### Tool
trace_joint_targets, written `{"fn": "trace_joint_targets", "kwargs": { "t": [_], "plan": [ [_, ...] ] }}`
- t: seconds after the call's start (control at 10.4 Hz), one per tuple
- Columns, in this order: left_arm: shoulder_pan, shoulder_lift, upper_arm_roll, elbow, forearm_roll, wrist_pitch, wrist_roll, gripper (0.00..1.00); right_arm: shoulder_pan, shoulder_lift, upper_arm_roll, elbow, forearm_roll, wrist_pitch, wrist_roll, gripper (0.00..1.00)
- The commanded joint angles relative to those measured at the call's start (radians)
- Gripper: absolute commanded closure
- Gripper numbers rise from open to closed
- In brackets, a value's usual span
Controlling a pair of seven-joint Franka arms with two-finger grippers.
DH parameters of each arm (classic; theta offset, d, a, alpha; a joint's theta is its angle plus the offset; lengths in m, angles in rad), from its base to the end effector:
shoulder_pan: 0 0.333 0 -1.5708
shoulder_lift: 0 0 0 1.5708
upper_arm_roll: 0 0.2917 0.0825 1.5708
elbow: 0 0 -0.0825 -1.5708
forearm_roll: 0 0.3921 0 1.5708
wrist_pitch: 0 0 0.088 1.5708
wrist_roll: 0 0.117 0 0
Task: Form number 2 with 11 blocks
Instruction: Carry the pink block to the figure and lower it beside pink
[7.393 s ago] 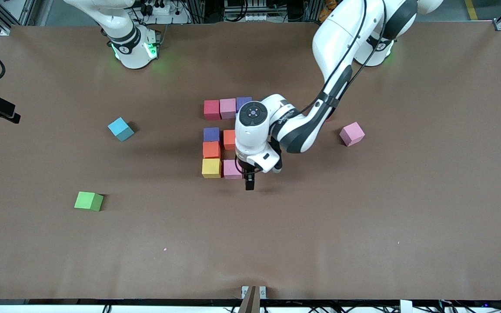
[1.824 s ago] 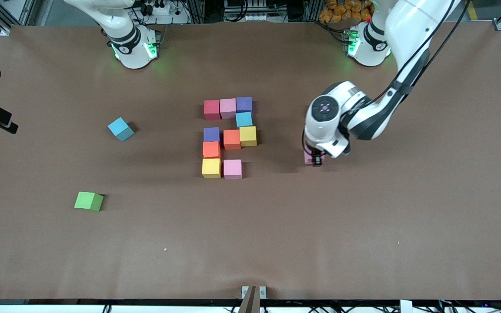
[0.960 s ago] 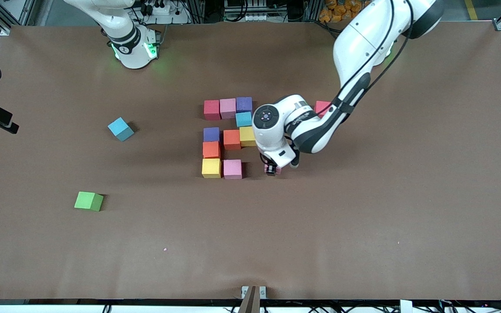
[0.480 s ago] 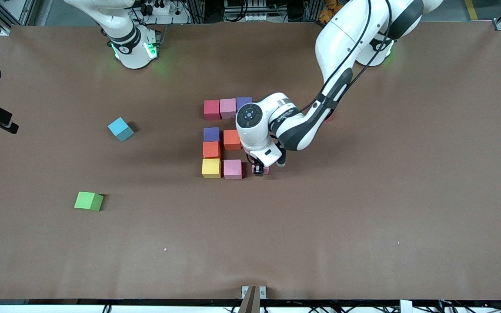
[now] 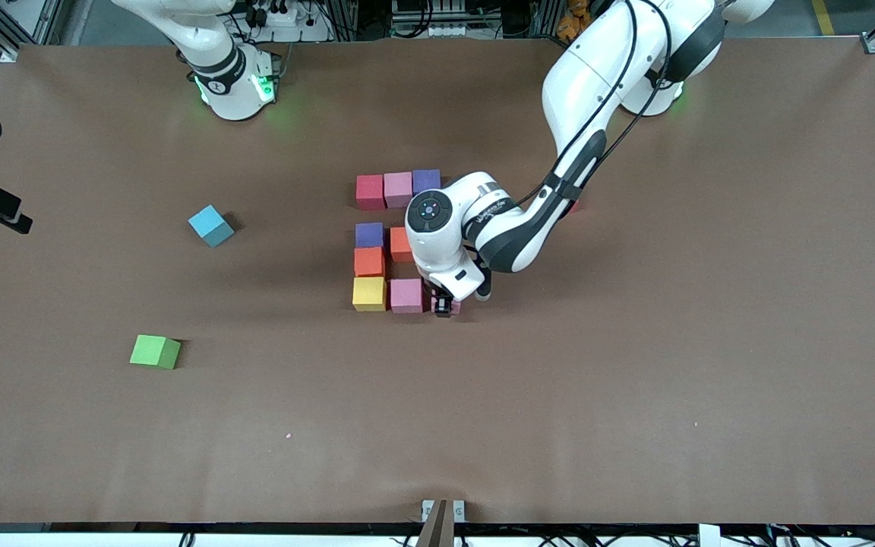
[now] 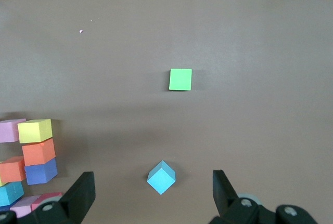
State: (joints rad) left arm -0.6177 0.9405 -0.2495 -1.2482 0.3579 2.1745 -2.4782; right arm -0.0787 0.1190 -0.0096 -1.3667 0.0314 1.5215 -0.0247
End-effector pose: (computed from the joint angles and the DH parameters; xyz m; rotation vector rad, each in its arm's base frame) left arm 0.5235 -0.5264 0.1736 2.2666 2.1328 0.1452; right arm 0.5904 -0.0481 0.6147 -3.1115 0.0956 -0.0583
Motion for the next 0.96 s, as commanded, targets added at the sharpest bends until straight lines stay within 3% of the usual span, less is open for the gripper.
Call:
{"fn": "trace_joint_targets", "kwargs": {
  "t": [0.0,0.86],
  "plan": [
    [-0.022,0.027,0.015,0.039,-0.023,0.025,-0.024,0.93,-0.019,-0.005,0.007,-0.003,0.016,0.0,-0.004,0.0],
    [-0.034,0.058,0.019,0.039,-0.023,0.093,-0.054,0.91,-0.018,-0.005,0.007,-0.005,0.018,0.025,0.0,0.0]
  ]
}}
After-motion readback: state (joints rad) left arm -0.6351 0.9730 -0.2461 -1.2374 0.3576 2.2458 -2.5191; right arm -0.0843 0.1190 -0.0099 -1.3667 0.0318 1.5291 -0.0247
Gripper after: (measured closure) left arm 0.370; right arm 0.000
